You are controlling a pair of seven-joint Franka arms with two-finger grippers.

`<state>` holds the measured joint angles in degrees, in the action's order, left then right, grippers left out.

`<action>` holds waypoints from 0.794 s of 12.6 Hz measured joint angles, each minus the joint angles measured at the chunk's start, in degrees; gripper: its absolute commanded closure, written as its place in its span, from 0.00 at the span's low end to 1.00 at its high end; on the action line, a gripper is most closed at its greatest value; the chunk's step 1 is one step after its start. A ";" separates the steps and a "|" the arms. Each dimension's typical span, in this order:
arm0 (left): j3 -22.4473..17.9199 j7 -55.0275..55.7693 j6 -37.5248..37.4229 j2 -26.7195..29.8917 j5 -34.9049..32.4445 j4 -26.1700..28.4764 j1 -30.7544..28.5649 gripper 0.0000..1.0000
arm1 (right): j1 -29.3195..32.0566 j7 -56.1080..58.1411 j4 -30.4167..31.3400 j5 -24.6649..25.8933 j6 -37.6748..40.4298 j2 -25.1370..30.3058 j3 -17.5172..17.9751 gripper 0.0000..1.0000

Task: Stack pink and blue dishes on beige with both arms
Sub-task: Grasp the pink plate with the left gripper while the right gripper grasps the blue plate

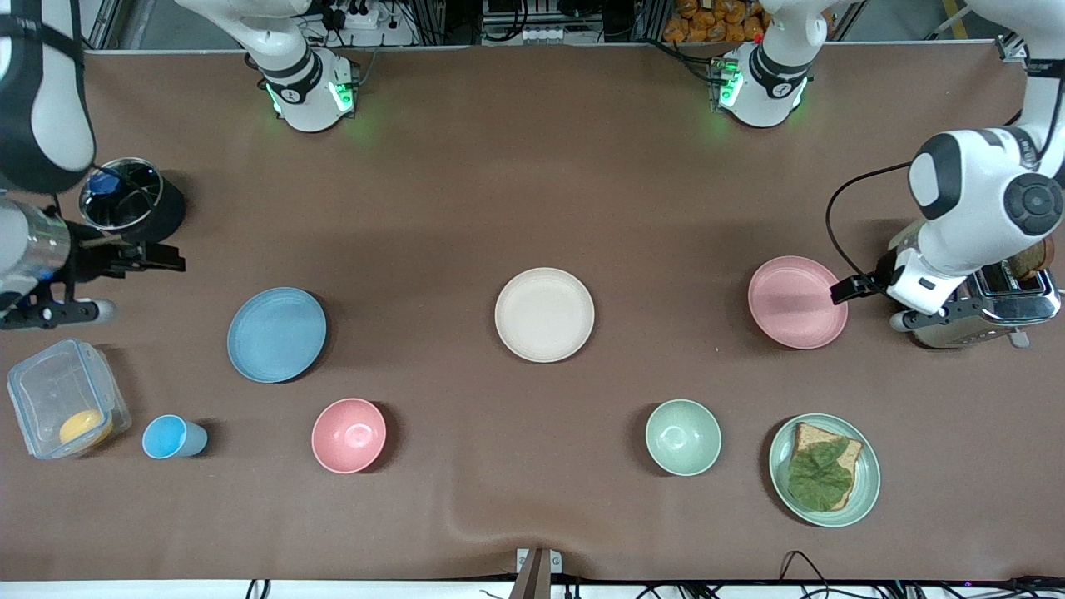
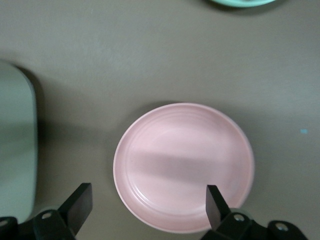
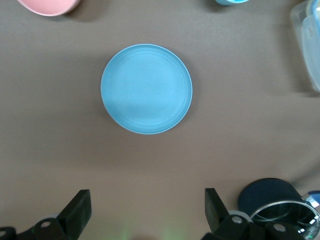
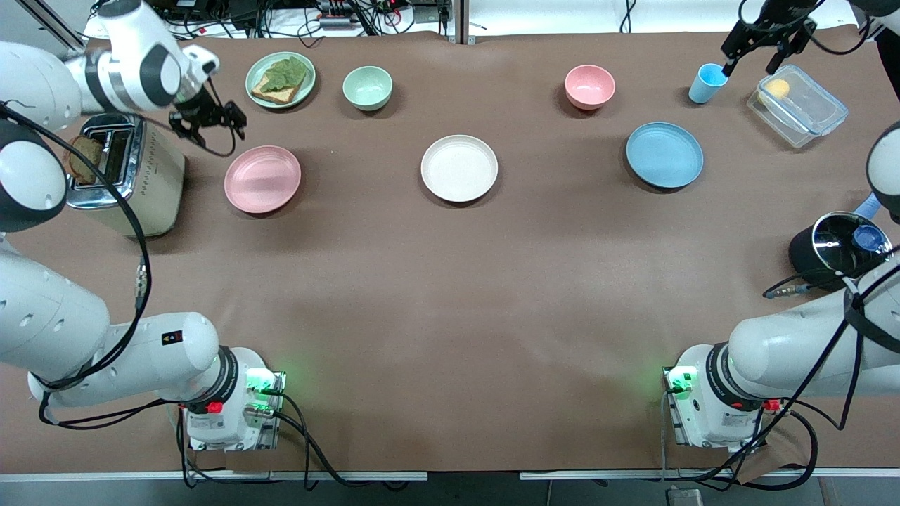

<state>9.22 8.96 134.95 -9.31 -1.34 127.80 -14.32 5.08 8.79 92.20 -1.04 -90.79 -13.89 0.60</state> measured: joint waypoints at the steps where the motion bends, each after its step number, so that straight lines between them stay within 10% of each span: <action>1: 0.00 0.00 1.48 -0.86 0.00 1.42 -0.94 0.00 | 0.31 0.00 0.00 0.00 -1.32 -1.52 -0.05 0.00; 8: -0.30 0.00 11.60 -11.54 -0.01 2.54 -4.49 0.02 | 3.53 0.46 0.78 -0.03 -10.88 -13.77 -0.20 0.00; 10: -0.36 0.00 12.18 -12.44 -0.01 2.40 -4.74 0.34 | 5.13 1.96 3.47 -0.28 -16.81 -16.65 -0.22 0.00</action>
<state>8.86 8.96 147.14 -21.75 -1.35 130.20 -19.06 10.21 10.76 95.67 -1.31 -107.60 -30.53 0.38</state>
